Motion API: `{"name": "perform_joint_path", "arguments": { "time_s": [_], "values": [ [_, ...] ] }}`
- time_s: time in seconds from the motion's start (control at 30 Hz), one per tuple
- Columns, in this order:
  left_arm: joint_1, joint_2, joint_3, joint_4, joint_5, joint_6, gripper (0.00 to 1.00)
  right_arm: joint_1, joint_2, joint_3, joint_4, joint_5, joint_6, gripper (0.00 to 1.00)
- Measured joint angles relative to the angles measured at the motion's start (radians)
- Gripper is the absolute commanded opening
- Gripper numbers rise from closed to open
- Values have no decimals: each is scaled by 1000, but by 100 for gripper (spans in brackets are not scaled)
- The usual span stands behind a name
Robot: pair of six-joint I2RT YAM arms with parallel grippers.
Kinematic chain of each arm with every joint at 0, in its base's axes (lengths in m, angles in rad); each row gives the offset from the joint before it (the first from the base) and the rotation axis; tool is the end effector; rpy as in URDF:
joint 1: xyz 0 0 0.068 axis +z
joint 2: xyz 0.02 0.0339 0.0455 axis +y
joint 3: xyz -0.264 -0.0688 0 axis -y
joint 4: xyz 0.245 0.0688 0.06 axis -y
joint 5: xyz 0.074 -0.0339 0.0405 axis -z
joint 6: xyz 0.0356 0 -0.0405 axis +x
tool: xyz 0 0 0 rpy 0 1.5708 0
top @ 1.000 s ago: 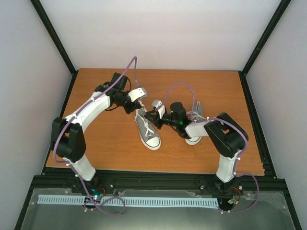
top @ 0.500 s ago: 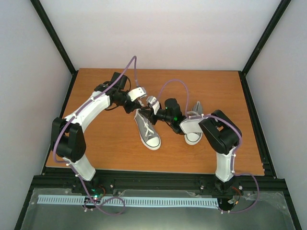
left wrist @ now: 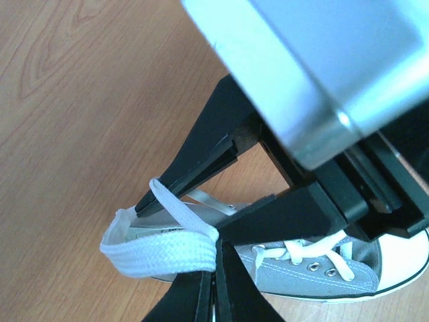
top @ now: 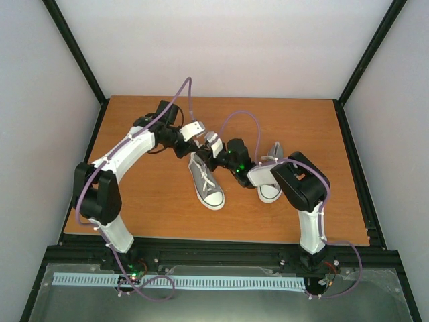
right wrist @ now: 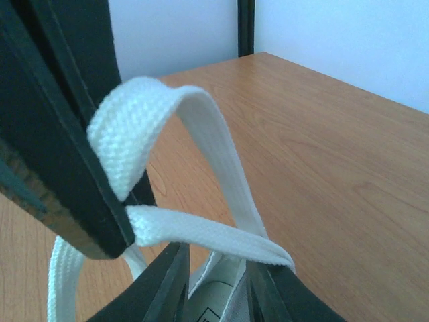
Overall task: Tie the shoes
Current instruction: Cross the shoelace with the shoelace.
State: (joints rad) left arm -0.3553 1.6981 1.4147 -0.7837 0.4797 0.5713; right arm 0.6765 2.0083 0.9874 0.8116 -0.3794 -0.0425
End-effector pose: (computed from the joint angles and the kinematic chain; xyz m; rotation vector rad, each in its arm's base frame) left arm 0.3285 -0.1394 0.2720 1.2787 2.2017 -0.5473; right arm 0.3160 0.2706 0.1529 -0.9017 1.5978 0.7884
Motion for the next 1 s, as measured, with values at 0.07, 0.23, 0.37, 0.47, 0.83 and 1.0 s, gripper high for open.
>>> {"name": "perform_joint_path", "arguments": {
  "time_s": [0.07, 0.23, 0.37, 0.47, 0.83, 1.0],
  "values": [
    [0, 8, 7, 0, 1, 0, 1, 5, 8, 5, 2, 9, 0, 30],
    [0, 27, 20, -2, 8, 0, 1, 22, 20, 16, 1, 42, -1, 36],
    [0, 35, 31, -4, 20, 0, 1, 32, 34, 39, 5, 79, 8, 36],
    [3, 35, 36, -2, 22, -1, 1, 36, 50, 61, 8, 108, 20, 35],
    [13, 36, 42, -2, 27, -1, 1, 45, 62, 93, -26, 234, 67, 30],
    [19, 36, 53, -2, 33, -1, 1, 47, 84, 149, -80, 271, 80, 19]
  ]
}}
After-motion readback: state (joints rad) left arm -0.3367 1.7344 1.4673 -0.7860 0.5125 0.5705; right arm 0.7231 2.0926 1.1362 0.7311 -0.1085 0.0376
